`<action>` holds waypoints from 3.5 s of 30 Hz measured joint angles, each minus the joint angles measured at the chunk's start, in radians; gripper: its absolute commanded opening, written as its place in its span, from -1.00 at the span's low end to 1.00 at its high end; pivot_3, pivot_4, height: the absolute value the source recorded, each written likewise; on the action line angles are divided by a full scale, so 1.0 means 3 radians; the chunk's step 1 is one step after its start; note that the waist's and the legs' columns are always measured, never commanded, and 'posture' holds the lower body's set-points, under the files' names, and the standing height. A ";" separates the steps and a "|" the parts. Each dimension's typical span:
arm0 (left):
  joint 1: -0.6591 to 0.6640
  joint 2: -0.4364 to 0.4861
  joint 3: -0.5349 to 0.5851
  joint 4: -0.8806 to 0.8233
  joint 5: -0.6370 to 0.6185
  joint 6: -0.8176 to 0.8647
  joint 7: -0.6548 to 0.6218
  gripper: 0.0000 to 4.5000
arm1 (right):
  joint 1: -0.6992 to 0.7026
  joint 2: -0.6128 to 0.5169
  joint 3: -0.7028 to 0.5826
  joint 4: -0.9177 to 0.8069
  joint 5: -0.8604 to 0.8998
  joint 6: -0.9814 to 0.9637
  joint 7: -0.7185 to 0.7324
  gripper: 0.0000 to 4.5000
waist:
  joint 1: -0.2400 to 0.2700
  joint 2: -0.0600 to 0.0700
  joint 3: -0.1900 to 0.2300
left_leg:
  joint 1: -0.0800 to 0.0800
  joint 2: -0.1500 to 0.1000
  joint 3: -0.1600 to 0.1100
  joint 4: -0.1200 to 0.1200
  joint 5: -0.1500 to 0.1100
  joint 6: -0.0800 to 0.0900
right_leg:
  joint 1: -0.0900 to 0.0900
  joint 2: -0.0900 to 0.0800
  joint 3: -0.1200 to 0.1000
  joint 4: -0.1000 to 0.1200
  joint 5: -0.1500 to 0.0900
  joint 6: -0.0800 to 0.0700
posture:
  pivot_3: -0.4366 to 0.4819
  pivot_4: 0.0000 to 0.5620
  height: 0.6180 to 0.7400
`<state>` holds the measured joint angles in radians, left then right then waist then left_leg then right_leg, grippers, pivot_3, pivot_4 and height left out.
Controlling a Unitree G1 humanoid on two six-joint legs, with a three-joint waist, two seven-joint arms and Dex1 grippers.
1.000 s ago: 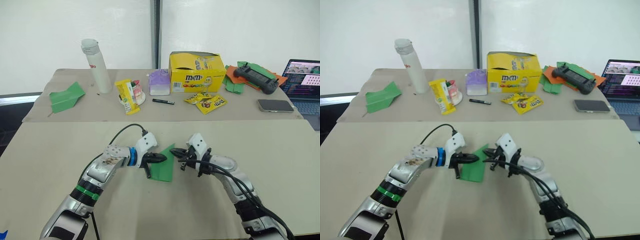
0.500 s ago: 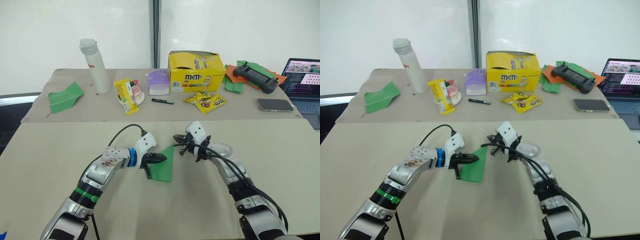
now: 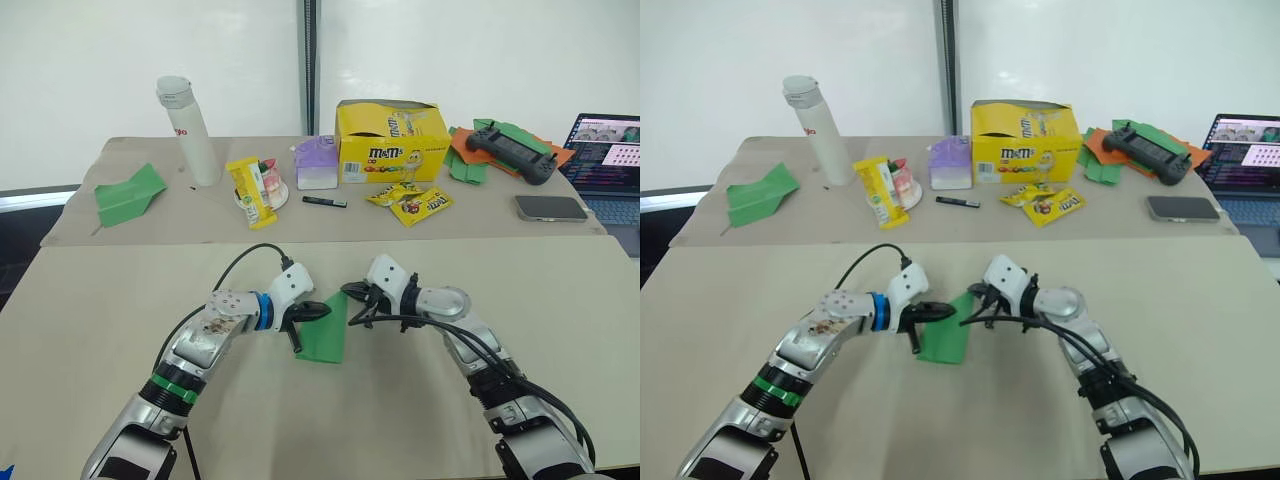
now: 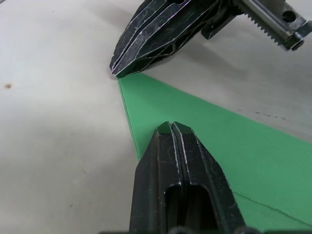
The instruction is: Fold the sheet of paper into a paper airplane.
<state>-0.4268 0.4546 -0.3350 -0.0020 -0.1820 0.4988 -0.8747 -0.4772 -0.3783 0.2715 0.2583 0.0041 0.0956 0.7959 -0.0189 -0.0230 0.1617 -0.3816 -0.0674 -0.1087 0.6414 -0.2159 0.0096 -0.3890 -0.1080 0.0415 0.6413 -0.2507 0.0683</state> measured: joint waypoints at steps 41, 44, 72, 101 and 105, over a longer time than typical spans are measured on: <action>0.0009 -0.0060 0.0023 0.0023 0.0001 0.0010 0.0022 -0.99 | 0.0654 -0.0350 0.0128 -0.0803 0.0222 -0.0104 0.0753 -1.00 | 0.0015 0.0000 0.0000 | 0.0000 0.0001 -0.0001 0.0000 0.0000 0.0000 | 0.0003 -0.0001 -0.0001 -0.0002 -0.0013 0.0022 | -0.05 -0.47 1.00; 0.0014 -0.0060 0.0023 0.0014 0.0000 0.0016 0.0015 -0.99 | 0.0768 -0.0401 0.0164 -0.0953 0.0196 -0.0139 0.0755 -1.00 | 0.0016 0.0000 0.0000 | 0.0000 0.0002 -0.0002 -0.0001 -0.0001 -0.0001 | 0.0003 -0.0001 -0.0001 -0.0003 -0.0014 0.0023 | -0.05 -0.47 1.00; -0.0017 -0.0084 0.0072 0.0087 -0.0033 0.0007 -0.0089 -0.99 | 0.0580 -0.0901 -0.0114 -0.1988 0.0491 0.0526 0.0744 -1.00 | 0.0024 -0.0003 0.0002 | -0.0012 0.0007 -0.0005 0.0001 -0.0003 -0.0002 | -0.0004 0.0000 -0.0007 -0.0006 -0.0019 0.0027 | -0.05 -0.47 1.00; -0.0888 -0.0664 0.0043 0.1774 0.0305 -0.1055 -0.0391 -0.99 | 0.0634 -0.0479 0.0497 -0.1727 -0.0207 0.0935 0.0125 -1.00 | 0.0048 -0.0003 0.0002 | -0.0009 -0.0013 -0.0005 0.0006 -0.0002 -0.0003 | 0.0000 -0.0008 -0.0007 -0.0001 -0.0019 0.0028 | -0.05 -0.47 1.00; -0.1010 -0.0790 0.0025 0.2032 0.0376 -0.1235 -0.0405 -0.99 | 0.0675 -0.0484 0.0504 -0.1740 -0.0235 0.0937 0.0090 -1.00 | 0.0052 -0.0004 0.0002 | -0.0010 -0.0014 -0.0005 0.0006 -0.0002 -0.0003 | 0.0000 -0.0008 -0.0008 -0.0001 -0.0019 0.0028 | -0.05 -0.47 1.00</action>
<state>-0.7298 0.2176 -0.3274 0.6076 -0.0693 0.1284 -0.9963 -0.2745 -0.5235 0.4228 -0.2636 -0.0664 0.3768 0.8228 -0.0032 -0.0241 0.1622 -0.3845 -0.0715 -0.1103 0.6431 -0.2164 0.0087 -0.3889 -0.1104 0.0392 0.6411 -0.2563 0.0767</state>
